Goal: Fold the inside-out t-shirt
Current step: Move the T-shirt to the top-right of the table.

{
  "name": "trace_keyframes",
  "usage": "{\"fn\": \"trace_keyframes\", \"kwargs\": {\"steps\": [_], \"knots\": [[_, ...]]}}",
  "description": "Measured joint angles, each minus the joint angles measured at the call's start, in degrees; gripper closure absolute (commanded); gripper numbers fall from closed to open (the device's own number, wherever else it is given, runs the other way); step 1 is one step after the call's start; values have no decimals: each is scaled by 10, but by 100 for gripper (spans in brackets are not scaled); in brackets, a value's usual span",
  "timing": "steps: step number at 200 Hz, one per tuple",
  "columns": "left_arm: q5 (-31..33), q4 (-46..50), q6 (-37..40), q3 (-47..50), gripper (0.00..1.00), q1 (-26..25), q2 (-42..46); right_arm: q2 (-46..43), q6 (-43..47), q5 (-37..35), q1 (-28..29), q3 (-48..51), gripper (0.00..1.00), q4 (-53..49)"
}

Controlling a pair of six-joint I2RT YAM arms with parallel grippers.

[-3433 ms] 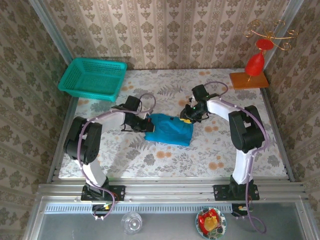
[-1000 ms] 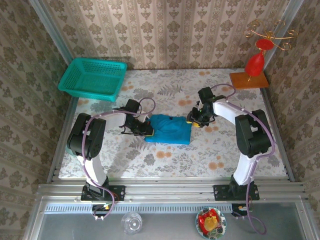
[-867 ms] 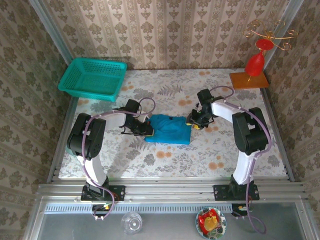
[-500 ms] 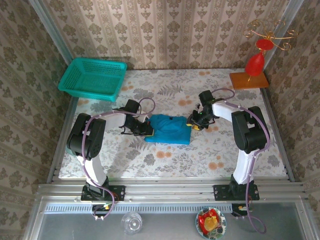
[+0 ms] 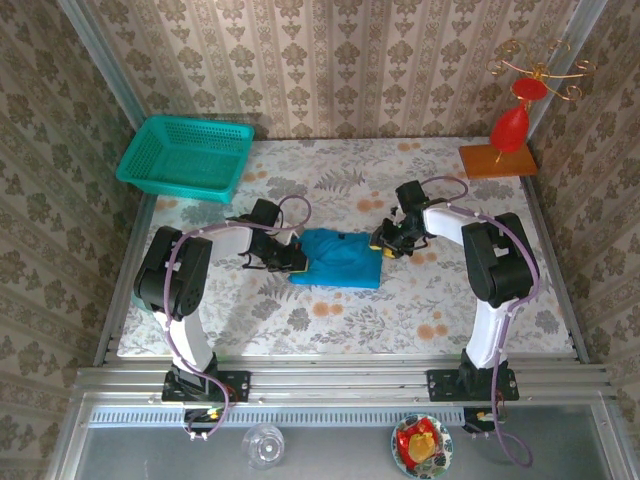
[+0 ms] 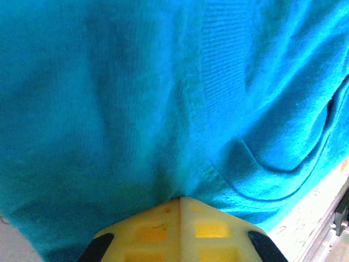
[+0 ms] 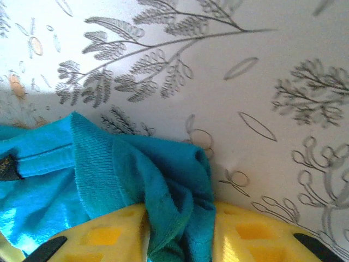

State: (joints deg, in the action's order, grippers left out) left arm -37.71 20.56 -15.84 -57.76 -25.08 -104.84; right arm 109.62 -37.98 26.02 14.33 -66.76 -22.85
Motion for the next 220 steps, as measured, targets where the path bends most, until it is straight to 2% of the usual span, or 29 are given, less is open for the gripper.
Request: {"fn": "trace_keyframes", "kwargs": {"steps": [21,38,67,88,133,166,220], "knots": [[0,0,0,0,92,0,0,0,0,0,1,2,76,5],[0,0,-2,0,90,0,0,0,0,-1,1,2,84,4],[2,-1,-14,0,79,-1,7,0,12,-17,1,-7,96,-16],[9,-1,-19,9,74,-3,32,1,35,-49,3,-33,97,-60],[39,3,-24,26,70,27,108,13,133,-176,-4,-111,100,-180],[59,-4,-25,47,70,63,147,40,225,-314,-23,-175,100,-267],[72,-4,-21,63,70,80,165,73,364,-469,-126,-234,100,-297]]}}
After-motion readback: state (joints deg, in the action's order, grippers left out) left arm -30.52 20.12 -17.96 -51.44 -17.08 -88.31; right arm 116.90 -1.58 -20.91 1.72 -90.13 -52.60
